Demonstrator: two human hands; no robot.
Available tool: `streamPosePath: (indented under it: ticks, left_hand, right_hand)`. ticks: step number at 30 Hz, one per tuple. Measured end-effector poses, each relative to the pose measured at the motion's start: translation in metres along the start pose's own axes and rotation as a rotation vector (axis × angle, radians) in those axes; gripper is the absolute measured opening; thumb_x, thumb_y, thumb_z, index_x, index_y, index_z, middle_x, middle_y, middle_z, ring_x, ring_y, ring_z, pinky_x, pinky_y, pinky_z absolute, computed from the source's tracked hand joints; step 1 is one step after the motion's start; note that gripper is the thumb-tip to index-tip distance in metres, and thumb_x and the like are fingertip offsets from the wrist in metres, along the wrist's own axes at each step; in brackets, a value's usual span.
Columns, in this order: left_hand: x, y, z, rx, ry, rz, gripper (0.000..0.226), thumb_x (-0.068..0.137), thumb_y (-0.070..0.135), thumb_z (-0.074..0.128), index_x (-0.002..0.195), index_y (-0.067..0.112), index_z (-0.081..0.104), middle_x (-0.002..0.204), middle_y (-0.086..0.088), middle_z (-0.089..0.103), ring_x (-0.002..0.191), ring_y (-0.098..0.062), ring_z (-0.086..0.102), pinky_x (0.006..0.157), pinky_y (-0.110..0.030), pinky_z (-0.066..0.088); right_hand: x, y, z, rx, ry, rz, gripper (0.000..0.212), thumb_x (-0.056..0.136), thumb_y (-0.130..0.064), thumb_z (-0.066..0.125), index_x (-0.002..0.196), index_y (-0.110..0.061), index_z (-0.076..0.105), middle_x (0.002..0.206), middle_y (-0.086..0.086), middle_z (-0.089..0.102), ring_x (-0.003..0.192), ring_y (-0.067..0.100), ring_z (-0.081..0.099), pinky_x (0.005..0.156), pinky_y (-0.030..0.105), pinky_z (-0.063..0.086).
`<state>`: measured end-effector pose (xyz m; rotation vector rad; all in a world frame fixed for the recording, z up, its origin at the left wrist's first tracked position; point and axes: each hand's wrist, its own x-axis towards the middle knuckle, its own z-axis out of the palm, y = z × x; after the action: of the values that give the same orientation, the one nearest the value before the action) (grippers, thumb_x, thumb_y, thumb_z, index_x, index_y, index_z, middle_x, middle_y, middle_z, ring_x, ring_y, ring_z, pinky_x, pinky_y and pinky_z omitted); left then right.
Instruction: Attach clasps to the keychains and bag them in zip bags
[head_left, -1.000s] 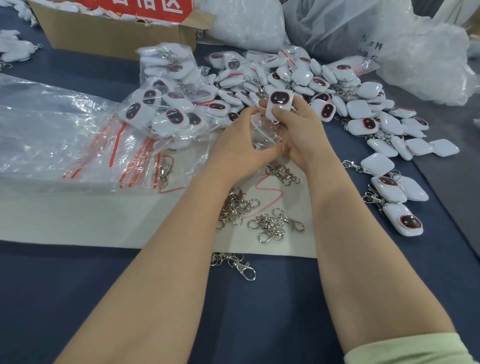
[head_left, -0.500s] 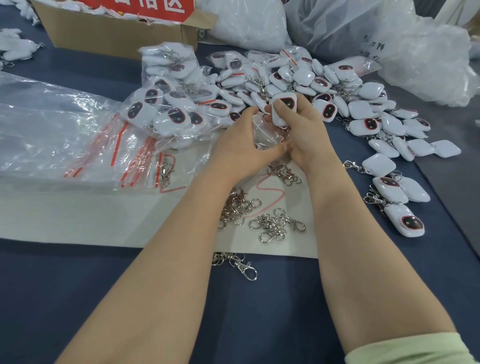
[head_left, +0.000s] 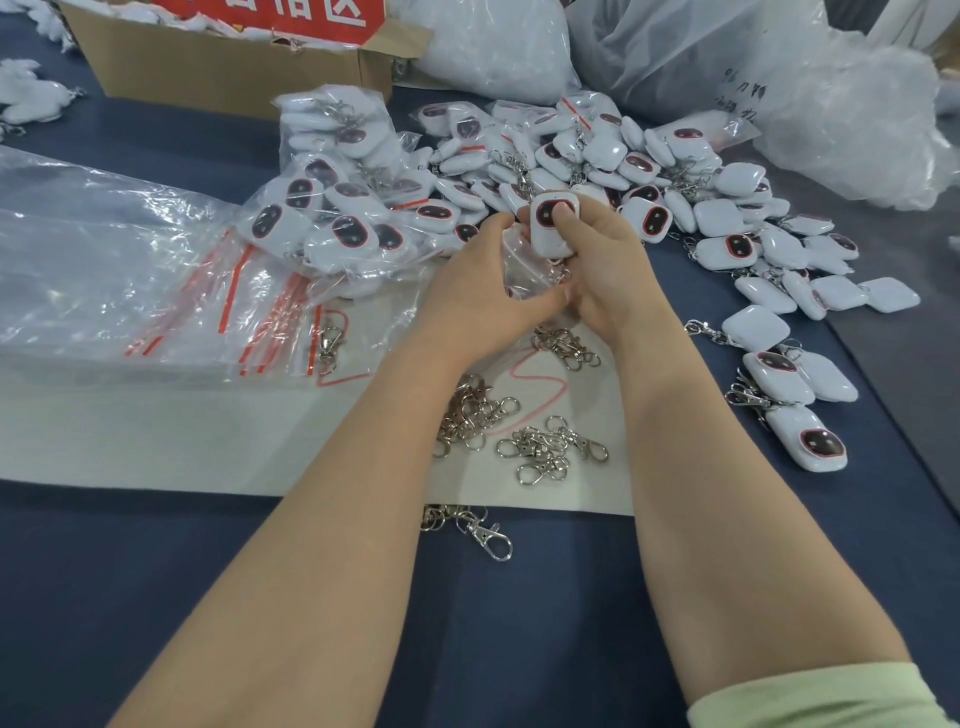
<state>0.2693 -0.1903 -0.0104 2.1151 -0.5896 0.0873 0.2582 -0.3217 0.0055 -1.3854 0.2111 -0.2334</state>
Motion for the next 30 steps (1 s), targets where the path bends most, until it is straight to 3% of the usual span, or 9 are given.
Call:
streamPosePath:
  ticks: [4,7,11,13,16,20,24,27,30]
  left_hand:
    - [-0.001,0.002,-0.001,-0.004,0.000,0.002,0.075,0.071,0.059,0.070,0.132,0.030,0.038,0.081,0.031,0.046,0.072,0.013,0.044,0.058,-0.008,0.028]
    - [-0.001,0.002,-0.002,-0.008,-0.013,0.004,0.079,0.072,0.057,0.070,0.136,0.027,0.037,0.093,0.025,0.053,0.078,0.000,0.052,0.061,-0.007,0.029]
    - [-0.002,0.003,-0.004,-0.103,-0.091,-0.055,0.092,0.070,0.065,0.068,0.144,0.027,0.027,0.132,0.006,0.052,0.114,-0.013,0.052,0.087,-0.027,0.040]
    - [-0.004,0.007,-0.006,-0.269,-0.098,-0.123,0.091,0.073,0.070,0.062,0.145,0.029,0.026,0.142,0.006,0.044,0.124,-0.010,0.045,0.096,-0.029,0.038]
    - [-0.001,0.014,-0.015,-0.483,-0.016,-0.225,0.068,0.085,0.070,0.043,0.138,0.028,0.038,0.129,0.013,0.049,0.108,0.000,0.050,0.087,-0.026,0.038]
    - [0.008,0.015,-0.028,-0.678,0.093,-0.302,0.045,0.093,0.057,0.041,0.125,0.026,0.049,0.122,0.008,0.058,0.115,-0.007,0.053,0.098,-0.032,0.038]
    - [0.000,0.020,-0.026,-0.337,-0.058,-0.119,0.079,0.077,0.055,0.068,0.142,0.026,0.033,0.144,0.005,0.042,0.127,-0.010,0.042,0.094,-0.022,0.039]
    - [-0.005,0.024,-0.015,0.062,-0.213,-0.011,0.119,0.064,0.063,0.074,0.152,0.020,0.006,0.157,-0.002,0.018,0.144,-0.020,0.016,0.114,-0.035,0.019]
    - [-0.005,0.021,-0.007,0.225,-0.198,-0.023,0.129,0.061,0.069,0.071,0.151,0.020,-0.006,0.158,-0.004,0.016,0.146,-0.024,0.008,0.116,-0.040,0.010]
  right_hand:
    - [-0.001,-0.002,0.001,0.078,0.045,-0.024,0.019,0.102,-0.013,0.044,0.101,-0.007,0.062,0.088,0.004,0.072,0.076,0.013,0.070,0.083,0.040,0.050]
    - [-0.002,-0.007,0.005,0.221,0.087,-0.003,0.018,0.104,-0.015,0.040,0.107,-0.005,0.056,0.093,0.009,0.068,0.073,0.019,0.069,0.088,0.043,0.056]
    - [-0.006,-0.014,0.003,0.255,0.052,0.027,0.024,0.099,0.004,0.040,0.122,-0.001,0.047,0.100,0.017,0.065,0.079,0.023,0.067,0.096,0.042,0.052]
    - [-0.009,-0.017,0.001,0.136,0.021,0.015,0.033,0.096,0.011,0.040,0.128,0.006,0.046,0.105,0.016,0.065,0.083,0.020,0.067,0.086,0.036,0.055]
    - [-0.012,-0.020,-0.001,0.113,0.008,-0.007,0.035,0.096,0.011,0.040,0.130,0.009,0.046,0.116,0.020,0.064,0.089,0.020,0.067,0.084,0.033,0.058]
    - [-0.010,-0.022,-0.001,0.205,0.037,-0.003,0.036,0.095,0.013,0.039,0.130,0.007,0.046,0.105,0.016,0.064,0.085,0.021,0.068,0.093,0.042,0.054]
    - [-0.005,-0.023,0.000,0.197,0.086,0.026,0.027,0.098,0.004,0.040,0.123,0.005,0.051,0.108,0.017,0.065,0.084,0.023,0.070,0.090,0.044,0.054]
    - [-0.004,-0.024,0.000,0.241,0.098,0.070,0.020,0.098,0.004,0.038,0.112,0.001,0.052,0.103,0.019,0.064,0.084,0.028,0.069,0.090,0.050,0.055]
    - [-0.006,-0.028,0.003,0.274,0.056,0.089,0.021,0.098,0.005,0.038,0.112,0.004,0.053,0.101,0.022,0.065,0.082,0.030,0.069,0.081,0.046,0.059]
